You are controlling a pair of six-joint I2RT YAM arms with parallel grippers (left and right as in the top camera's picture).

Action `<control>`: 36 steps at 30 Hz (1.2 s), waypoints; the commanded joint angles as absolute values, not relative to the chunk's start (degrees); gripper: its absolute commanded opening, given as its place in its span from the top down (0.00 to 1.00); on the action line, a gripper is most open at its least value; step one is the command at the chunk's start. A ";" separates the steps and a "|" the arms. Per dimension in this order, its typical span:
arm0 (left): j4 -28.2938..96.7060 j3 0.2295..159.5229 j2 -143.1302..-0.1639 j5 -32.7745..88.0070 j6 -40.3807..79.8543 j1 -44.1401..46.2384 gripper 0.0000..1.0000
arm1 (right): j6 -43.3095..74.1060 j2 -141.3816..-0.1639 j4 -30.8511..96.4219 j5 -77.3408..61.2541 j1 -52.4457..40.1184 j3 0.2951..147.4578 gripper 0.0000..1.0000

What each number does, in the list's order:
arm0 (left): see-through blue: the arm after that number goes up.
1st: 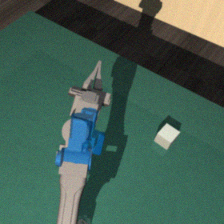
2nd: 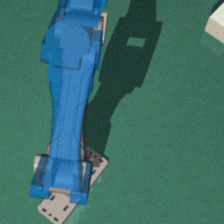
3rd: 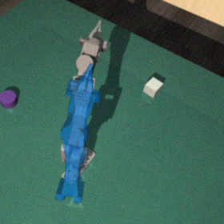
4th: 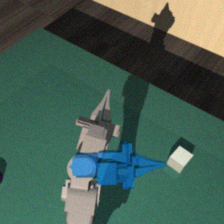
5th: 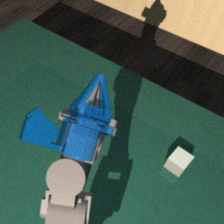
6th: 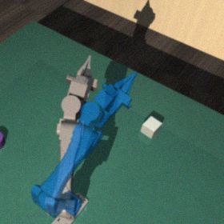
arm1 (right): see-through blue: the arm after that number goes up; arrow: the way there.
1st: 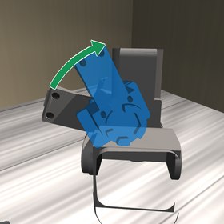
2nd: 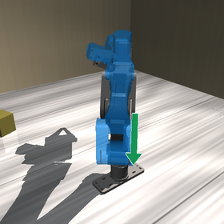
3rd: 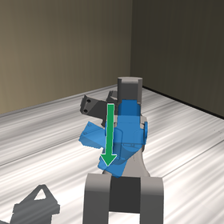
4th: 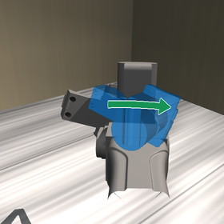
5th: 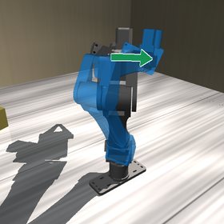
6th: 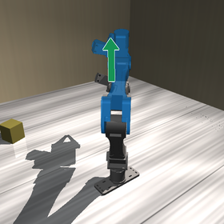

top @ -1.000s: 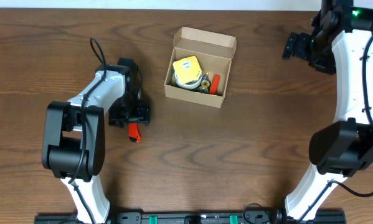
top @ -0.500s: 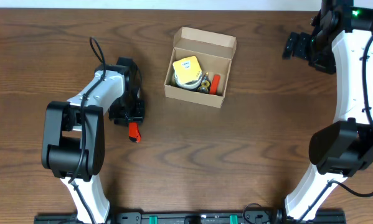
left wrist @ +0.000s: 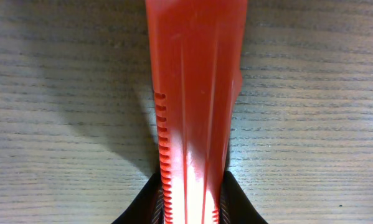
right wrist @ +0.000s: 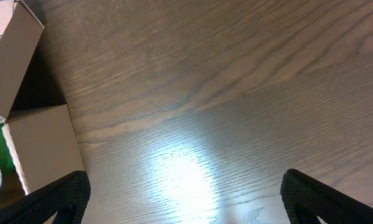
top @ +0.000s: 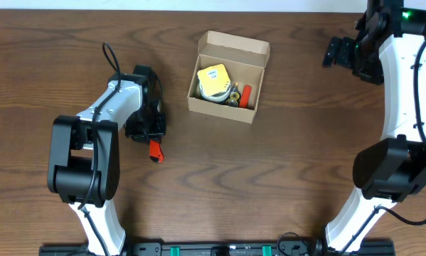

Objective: Pack container
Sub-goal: 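Grasp the long red utility knife with the left gripper and lift, then carry the red utility knife over the box with the left gripper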

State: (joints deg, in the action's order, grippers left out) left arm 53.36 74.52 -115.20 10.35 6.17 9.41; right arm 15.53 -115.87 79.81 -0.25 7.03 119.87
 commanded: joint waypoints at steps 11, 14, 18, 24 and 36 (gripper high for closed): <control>64.49 87.24 -116.62 9.89 7.35 9.23 0.94 | 16.29 -116.20 79.68 -0.30 7.05 119.77 0.01; 68.12 92.88 -115.83 8.14 8.40 9.30 0.94 | 16.29 -116.20 79.70 -0.30 7.05 119.77 0.01; 72.97 101.14 -114.54 6.13 9.06 9.45 0.94 | 16.29 -116.20 79.68 -0.30 7.05 119.77 0.01; 77.12 113.67 -112.22 5.39 9.21 11.18 0.94 | 16.29 -116.20 79.66 -0.30 7.05 119.77 0.01; 76.88 126.80 -112.20 5.13 8.75 28.12 0.94 | 16.29 -116.20 79.70 -0.30 7.05 119.77 0.01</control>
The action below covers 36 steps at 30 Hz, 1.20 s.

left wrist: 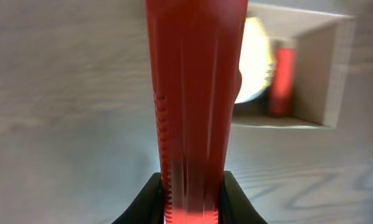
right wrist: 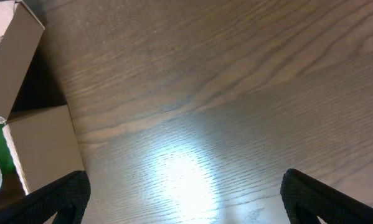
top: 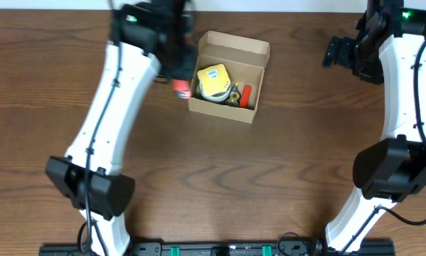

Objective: Pack container
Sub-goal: 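Carry the red utility knife over the box with the left gripper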

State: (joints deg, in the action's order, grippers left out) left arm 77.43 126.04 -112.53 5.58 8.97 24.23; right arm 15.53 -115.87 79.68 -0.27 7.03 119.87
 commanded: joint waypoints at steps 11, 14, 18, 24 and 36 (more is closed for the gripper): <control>69.14 126.72 -116.16 2.39 11.53 37.98 0.94 | 16.29 -116.20 80.14 -0.30 7.05 119.77 0.01; 68.29 126.72 -118.24 2.76 14.37 37.91 0.94 | 16.29 -116.20 80.12 -0.30 7.05 119.77 0.01; 67.83 126.74 -121.43 2.76 15.46 37.85 0.94 | 16.29 -116.20 80.05 -0.30 7.05 119.77 0.01; 65.69 126.87 -125.43 2.90 11.55 37.85 0.95 | 16.29 -116.20 79.96 -0.30 7.05 119.77 0.01; 64.58 127.04 -126.76 2.48 7.81 36.77 0.94 | 16.29 -116.20 79.00 -0.30 7.05 116.84 0.01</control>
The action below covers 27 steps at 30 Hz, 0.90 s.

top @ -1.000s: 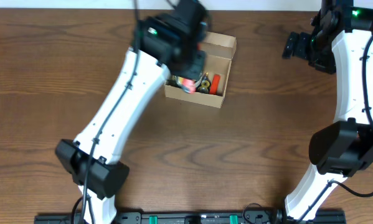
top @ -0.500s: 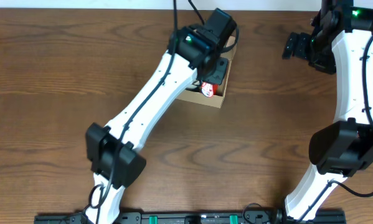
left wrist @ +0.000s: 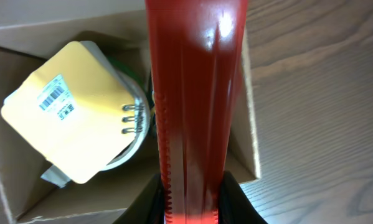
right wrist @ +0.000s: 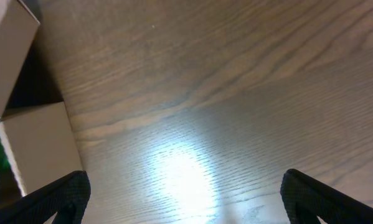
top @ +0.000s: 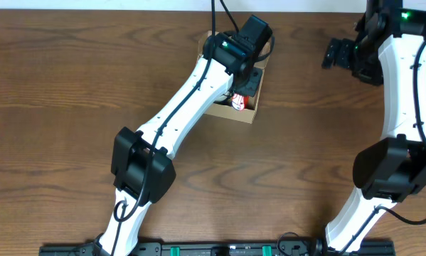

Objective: Pack container
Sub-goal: 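Carry the red utility knife over the box with the left gripper, then lower the red utility knife into the box and open the left gripper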

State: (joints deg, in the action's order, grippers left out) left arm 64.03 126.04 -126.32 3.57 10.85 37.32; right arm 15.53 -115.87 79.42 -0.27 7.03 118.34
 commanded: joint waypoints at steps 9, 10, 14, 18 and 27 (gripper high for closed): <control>71.44 128.86 -126.76 3.92 -14.48 36.23 0.94 | 16.29 -116.20 76.42 -0.32 7.05 113.45 0.01; 71.94 128.88 -126.74 3.84 -17.82 36.25 0.95 | 16.29 -116.20 76.25 -0.32 7.05 113.45 0.01; 71.88 128.88 -126.74 -1.04 -23.68 36.64 0.94 | 16.29 -116.20 76.01 -0.30 7.05 113.45 0.01; 72.07 128.88 -126.74 -3.05 -34.98 37.30 0.94 | 16.27 -116.20 75.81 -0.30 7.05 113.45 0.01; 68.99 128.86 -126.74 -8.34 -51.03 39.18 0.94 | 16.27 -116.20 75.94 -0.27 7.05 113.45 0.01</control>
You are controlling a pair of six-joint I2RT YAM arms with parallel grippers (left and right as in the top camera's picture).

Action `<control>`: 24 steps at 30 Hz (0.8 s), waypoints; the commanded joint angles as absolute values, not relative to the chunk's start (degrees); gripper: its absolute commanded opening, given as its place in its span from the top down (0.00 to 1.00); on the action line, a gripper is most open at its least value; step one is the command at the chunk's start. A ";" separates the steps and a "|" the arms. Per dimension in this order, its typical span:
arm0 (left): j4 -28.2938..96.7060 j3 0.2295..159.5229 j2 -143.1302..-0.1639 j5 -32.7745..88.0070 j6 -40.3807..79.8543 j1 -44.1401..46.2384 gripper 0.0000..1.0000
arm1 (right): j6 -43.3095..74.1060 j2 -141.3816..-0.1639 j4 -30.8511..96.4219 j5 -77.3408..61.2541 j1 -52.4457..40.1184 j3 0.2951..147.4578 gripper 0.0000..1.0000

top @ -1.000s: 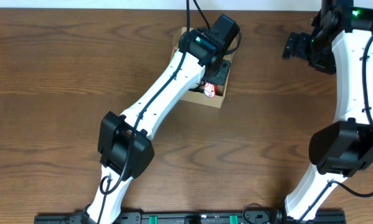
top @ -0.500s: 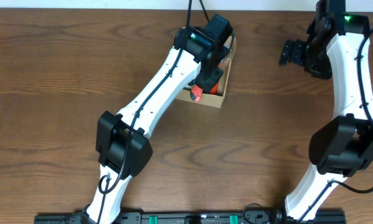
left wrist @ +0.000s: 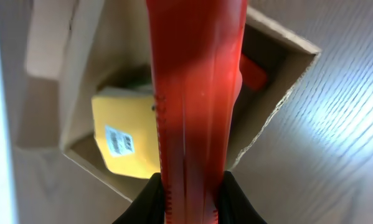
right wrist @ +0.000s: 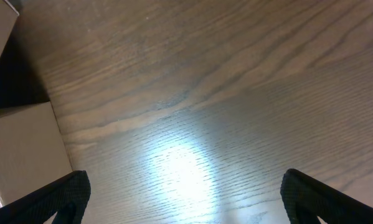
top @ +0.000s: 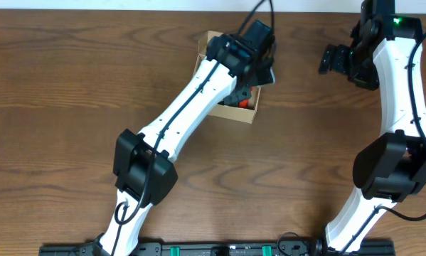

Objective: Pack container
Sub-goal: 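Lower the red utility knife into the box and open the left gripper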

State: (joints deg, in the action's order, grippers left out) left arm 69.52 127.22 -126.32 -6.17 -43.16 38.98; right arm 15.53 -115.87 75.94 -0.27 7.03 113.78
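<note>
An open cardboard box (top: 251,114) stands at the table's back middle. In the left wrist view it (left wrist: 283,79) holds a yellow notepad (left wrist: 125,132) and a small red item (left wrist: 254,72). My left gripper (left wrist: 189,200) is shut on a long red ribbed tool (left wrist: 195,93) and hangs above the box, over its right side. Overhead, the left gripper (top: 259,51) covers the box's far right corner and hides the tool. My right gripper (right wrist: 187,198) is open over bare wood, with nothing between its fingers; overhead it (top: 335,60) sits right of the box.
The brown wooden table (top: 305,163) runs on all sides of the box. A box flap (left wrist: 49,36) stands up at the far left. A box wall (right wrist: 21,149) shows at the left edge of the right wrist view.
The left gripper, still shut on the red tool, was close over the box's inside; now it is higher and turned, with the whole box below. The right gripper shifted slightly.
My left gripper first held the red tool low over the table, left of the box. Then it was at the box's left side with the tool, then over the box's inside, and now above its right part. My right gripper stayed open right of the box.
</note>
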 commanded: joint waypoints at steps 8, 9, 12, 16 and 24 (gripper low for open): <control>68.23 128.84 -126.76 -9.19 -56.77 37.82 0.94 | 16.27 -116.20 76.51 -0.27 7.05 113.45 0.01; 68.05 128.84 -126.76 -9.17 -56.84 37.47 0.94 | 16.27 -116.20 76.53 -0.30 7.05 113.45 0.01; 67.24 128.84 -127.00 -8.71 -57.89 36.56 0.94 | 16.27 -116.20 76.55 -0.30 7.05 113.45 0.01; 67.20 128.79 -127.59 -7.77 -59.27 35.88 0.94 | 16.27 -116.20 76.77 -0.30 7.05 113.45 0.01; 67.75 128.73 -130.98 -5.93 -59.13 35.59 0.94 | 16.27 -116.20 76.97 -0.27 7.05 113.45 0.01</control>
State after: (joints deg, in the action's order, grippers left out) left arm 67.33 127.44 -128.62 -7.29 -58.41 35.73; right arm 15.53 -115.87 76.88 -0.27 7.03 113.78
